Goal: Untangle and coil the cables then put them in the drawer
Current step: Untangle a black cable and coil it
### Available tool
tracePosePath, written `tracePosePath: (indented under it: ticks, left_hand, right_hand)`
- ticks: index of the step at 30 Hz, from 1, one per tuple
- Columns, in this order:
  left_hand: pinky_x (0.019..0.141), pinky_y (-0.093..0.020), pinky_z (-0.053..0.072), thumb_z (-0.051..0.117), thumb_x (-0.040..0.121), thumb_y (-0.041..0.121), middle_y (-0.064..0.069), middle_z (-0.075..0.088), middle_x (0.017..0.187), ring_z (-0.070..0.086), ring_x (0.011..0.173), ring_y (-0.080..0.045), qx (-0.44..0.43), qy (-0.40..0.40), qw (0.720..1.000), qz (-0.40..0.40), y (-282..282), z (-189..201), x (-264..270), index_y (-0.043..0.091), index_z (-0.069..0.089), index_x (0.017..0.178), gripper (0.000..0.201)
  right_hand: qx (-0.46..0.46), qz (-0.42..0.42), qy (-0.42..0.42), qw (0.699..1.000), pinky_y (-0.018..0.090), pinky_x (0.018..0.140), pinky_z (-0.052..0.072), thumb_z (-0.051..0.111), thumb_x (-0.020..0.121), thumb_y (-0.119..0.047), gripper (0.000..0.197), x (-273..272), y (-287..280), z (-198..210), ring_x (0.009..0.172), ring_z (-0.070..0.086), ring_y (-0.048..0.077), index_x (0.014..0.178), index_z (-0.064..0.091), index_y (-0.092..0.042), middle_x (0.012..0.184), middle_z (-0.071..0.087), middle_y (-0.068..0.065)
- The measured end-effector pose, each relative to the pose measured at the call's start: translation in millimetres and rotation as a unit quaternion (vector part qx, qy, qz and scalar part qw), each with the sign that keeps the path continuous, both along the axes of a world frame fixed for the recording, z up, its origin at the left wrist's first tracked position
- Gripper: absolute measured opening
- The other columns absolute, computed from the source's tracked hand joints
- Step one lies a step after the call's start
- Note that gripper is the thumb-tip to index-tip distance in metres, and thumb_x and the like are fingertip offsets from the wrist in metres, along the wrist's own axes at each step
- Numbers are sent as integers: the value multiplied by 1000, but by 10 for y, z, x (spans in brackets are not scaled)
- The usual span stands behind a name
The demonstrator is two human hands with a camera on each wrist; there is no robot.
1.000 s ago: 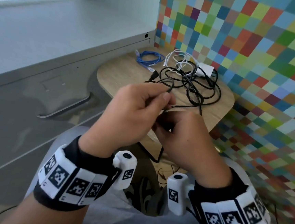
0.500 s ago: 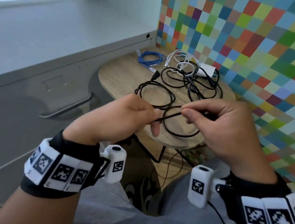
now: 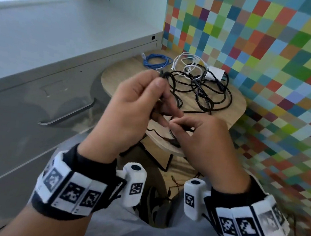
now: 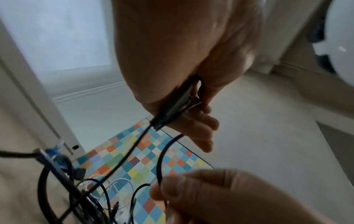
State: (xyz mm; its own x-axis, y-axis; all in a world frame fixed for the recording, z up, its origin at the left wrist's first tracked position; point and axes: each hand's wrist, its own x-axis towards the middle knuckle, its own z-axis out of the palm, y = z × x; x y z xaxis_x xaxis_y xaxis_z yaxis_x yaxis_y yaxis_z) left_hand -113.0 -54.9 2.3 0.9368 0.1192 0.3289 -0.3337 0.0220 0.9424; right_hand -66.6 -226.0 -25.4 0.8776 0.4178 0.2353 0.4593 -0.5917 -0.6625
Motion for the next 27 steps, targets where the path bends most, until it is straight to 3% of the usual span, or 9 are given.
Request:
tracePosePath:
  ticks: [3, 8, 11, 14, 17, 19, 22, 25, 27]
  left_hand:
    - [71, -50, 62, 45, 104, 24, 1, 76, 88, 75, 87, -23, 145, -27, 988, 51, -94, -76, 20, 22, 57, 85, 23]
    - [83, -38, 57, 45, 107, 24, 18, 76, 102, 69, 99, -1, 308, -33, 945, 103, -135, -136, 32, 23, 53, 86, 22]
    - [70, -39, 59, 43, 103, 25, 1, 77, 89, 75, 83, -19, 88, 19, 995, 40, -107, -56, 19, 15, 54, 86, 23]
    - [45, -30, 35, 40, 105, 22, -4, 58, 65, 54, 46, -21, -88, 39, 995, -8, 40, 43, -11, 13, 53, 86, 25]
    - [42, -26, 19, 36, 109, 19, 1, 39, 59, 30, 41, -13, -136, 55, 988, -42, 136, 50, -12, 13, 52, 84, 30]
    - [42, -25, 17, 37, 109, 20, 3, 36, 57, 25, 42, -10, -134, 69, 987, -58, 144, 22, 5, 14, 54, 83, 32]
    - [41, -24, 17, 38, 108, 21, 4, 34, 56, 25, 42, -9, -134, 72, 986, -65, 121, -3, 17, 14, 54, 83, 31]
    - [42, -25, 15, 38, 108, 21, 5, 34, 56, 25, 42, -9, -148, 59, 985, -63, 128, 22, 1, 14, 53, 83, 30]
    - [41, -24, 17, 37, 107, 22, 6, 34, 56, 26, 41, -8, -167, 46, 983, -67, 157, 52, -15, 15, 54, 83, 30]
  right_hand:
    - [-37, 31, -36, 998, 35, 68, 57, 68, 96, -35, 14, -33, 55, -11, 77, 70, 10, 100, 81, -31, 86, 77, -9]
    - [-25, 76, -20, 997, 38, 58, 53, 57, 89, -34, 22, -84, 93, 8, 67, 66, 11, 90, 79, -30, 77, 75, -5]
    - [-20, 68, 15, 997, 33, 64, 55, 65, 95, -35, 14, -72, 59, -16, 71, 67, 6, 99, 79, -33, 84, 77, -8]
    - [38, 48, 80, 995, 20, 61, 50, 70, 96, -29, 7, -13, -23, -1, 69, 66, 2, 92, 73, -32, 82, 73, -11]
    - [120, 88, 156, 976, 46, 72, 62, 72, 95, -33, 8, -25, -57, 89, 75, 70, 21, 97, 66, -28, 87, 74, 1]
    - [170, 122, 183, 961, 57, 85, 59, 74, 93, -32, 17, -53, -47, 108, 86, 71, 32, 103, 65, -22, 90, 72, 7]
    - [207, 159, 195, 945, 48, 100, 55, 73, 92, -23, 16, -81, -16, 98, 99, 72, 21, 105, 65, -21, 97, 73, 2]
    - [257, 136, 228, 929, 38, 94, 58, 62, 103, -8, 10, -56, -3, 83, 96, 75, 28, 106, 60, -17, 84, 73, 3]
    - [284, 89, 221, 929, 46, 93, 59, 57, 105, -10, 13, -19, 0, 51, 87, 77, 28, 110, 60, -21, 75, 70, 3]
